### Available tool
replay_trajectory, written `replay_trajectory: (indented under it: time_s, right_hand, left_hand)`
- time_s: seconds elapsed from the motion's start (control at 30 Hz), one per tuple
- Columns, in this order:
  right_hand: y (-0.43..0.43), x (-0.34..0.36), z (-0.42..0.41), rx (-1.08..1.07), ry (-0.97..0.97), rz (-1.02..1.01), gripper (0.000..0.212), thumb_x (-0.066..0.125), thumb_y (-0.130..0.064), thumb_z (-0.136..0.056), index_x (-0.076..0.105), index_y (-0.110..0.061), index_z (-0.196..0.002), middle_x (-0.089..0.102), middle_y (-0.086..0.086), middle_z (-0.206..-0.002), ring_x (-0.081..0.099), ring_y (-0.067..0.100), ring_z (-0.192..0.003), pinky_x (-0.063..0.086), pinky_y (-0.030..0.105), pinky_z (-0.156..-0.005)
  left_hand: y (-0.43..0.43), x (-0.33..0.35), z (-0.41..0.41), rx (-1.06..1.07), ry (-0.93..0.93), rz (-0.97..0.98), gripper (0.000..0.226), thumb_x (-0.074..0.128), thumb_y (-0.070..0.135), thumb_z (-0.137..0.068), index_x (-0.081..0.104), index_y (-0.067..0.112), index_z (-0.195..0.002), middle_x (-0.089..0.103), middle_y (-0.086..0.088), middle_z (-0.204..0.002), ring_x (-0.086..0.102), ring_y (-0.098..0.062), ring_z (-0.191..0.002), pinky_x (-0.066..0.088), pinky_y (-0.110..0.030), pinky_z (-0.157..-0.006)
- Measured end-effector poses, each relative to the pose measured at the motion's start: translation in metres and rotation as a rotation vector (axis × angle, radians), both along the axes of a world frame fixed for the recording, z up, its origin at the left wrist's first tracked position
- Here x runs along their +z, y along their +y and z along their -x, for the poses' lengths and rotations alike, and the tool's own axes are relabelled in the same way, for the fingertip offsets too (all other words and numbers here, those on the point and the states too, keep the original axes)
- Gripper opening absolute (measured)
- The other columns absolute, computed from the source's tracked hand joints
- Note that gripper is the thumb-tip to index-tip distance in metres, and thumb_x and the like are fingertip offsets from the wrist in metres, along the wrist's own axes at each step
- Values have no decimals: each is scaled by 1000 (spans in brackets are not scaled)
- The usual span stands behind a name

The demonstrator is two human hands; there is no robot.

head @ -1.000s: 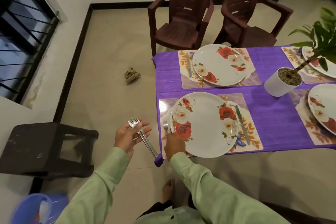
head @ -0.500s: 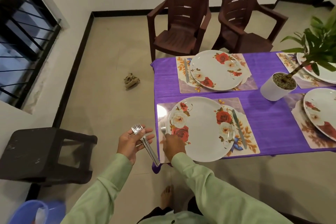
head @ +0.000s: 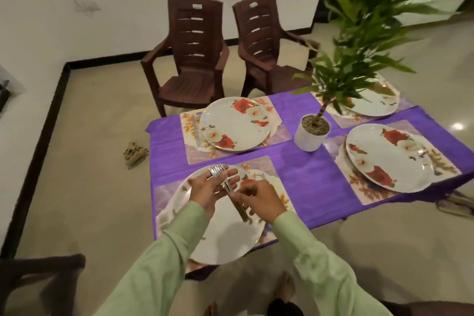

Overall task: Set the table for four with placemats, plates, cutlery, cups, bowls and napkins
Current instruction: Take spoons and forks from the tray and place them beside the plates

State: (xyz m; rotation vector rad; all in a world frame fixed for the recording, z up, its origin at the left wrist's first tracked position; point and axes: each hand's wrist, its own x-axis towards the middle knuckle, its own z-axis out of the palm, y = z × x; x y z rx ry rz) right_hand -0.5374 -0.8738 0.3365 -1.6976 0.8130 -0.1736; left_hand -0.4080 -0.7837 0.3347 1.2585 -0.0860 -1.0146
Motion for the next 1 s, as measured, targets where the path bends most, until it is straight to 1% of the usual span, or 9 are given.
replay_trajectory:
  time_s: [0.07,0.2,0.27,0.43,0.53,0.63,0.73,0.87,1.0]
  right_hand:
    - [-33,-1,18,-67,-30,-28,8,82,-15,-77,75,-13,-73,67,-8,-63,58,3,-55,44,20,-54]
    - [-104,-2,65,-223,-88,-107,20,81,-1,-74,70,-16,-65,65,-8,-59,55,3,-53,43,19,-55]
    - [-131,0,85,-266,-104,-141,18,79,1,-75,69,-12,-67,64,-3,-60,52,6,-51,42,20,-50]
    - [-188,-11,131,-442,-165,-182,5,70,8,-82,67,6,-78,60,12,-64,45,13,-43,37,23,-43]
    - [-218,-25,153,-606,-152,-184,5,69,8,-83,65,8,-79,59,12,-62,46,14,-43,37,22,-41]
    - [-244,-44,173,-744,-67,-196,12,68,10,-83,65,0,-76,56,5,-56,44,11,-42,38,20,-42]
    - [-265,-65,190,-754,83,-149,22,70,8,-81,66,-11,-71,61,1,-62,51,13,-54,45,23,-55]
    - [-283,-88,205,-740,262,-135,20,67,11,-79,67,-9,-76,60,2,-58,50,11,-46,39,15,-40]
    - [-290,-103,209,-719,371,-19,11,74,0,-77,70,-10,-79,66,0,-68,56,14,-61,40,9,-61]
  left_hand:
    - [-41,5,18,-31,18,7,27,60,5,-93,61,-8,-116,71,-19,-111,69,-35,-103,60,-40,-83]
    - [-119,13,62,-95,55,24,26,58,9,-95,62,-5,-117,72,-16,-112,69,-32,-105,60,-36,-80]
    - [-149,14,79,-123,30,37,30,58,9,-95,58,-5,-122,70,-17,-115,70,-31,-101,60,-37,-80]
    - [-209,7,112,-145,42,27,23,59,3,-93,62,-2,-115,71,-20,-110,71,-34,-94,61,-39,-76]
    - [-231,-3,121,-165,75,1,18,57,1,-93,61,-1,-111,70,-22,-110,73,-34,-89,61,-38,-75]
    - [-246,-11,122,-177,94,-26,22,57,1,-93,59,-4,-115,69,-25,-112,74,-32,-86,61,-35,-69]
    - [-260,-17,125,-200,98,-34,30,57,0,-93,55,-7,-122,68,-26,-113,73,-33,-86,61,-35,-68]
    - [-269,-22,133,-247,83,-54,29,58,0,-92,56,-7,-120,70,-25,-111,73,-34,-88,61,-36,-71]
    - [-272,-27,141,-260,79,-92,28,59,2,-92,58,-4,-119,70,-22,-112,71,-37,-95,61,-40,-80]
